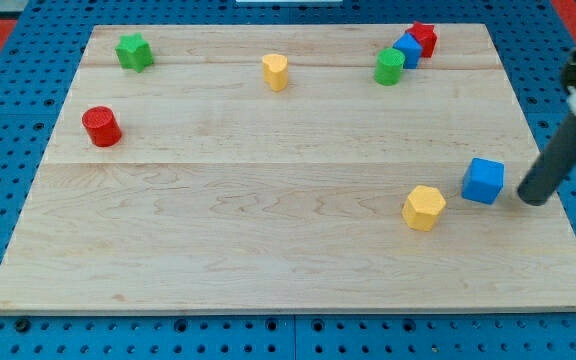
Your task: Move the blue cube to the top of the yellow hexagon
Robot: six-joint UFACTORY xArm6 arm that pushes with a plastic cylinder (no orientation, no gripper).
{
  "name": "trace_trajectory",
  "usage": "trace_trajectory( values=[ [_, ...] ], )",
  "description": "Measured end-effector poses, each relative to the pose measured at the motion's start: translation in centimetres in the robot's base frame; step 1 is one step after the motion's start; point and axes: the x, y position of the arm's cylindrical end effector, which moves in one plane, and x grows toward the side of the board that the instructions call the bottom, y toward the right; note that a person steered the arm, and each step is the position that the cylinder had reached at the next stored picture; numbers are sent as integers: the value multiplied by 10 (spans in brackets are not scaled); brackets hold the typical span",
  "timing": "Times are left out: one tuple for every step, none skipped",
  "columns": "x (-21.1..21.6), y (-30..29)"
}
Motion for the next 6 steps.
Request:
trace_trajectory(
  values=[
    [-17,-29],
    [14,-32],
    [11,-42],
    [-17,-37],
    [-39,-37],
    [-52,-40]
  ],
)
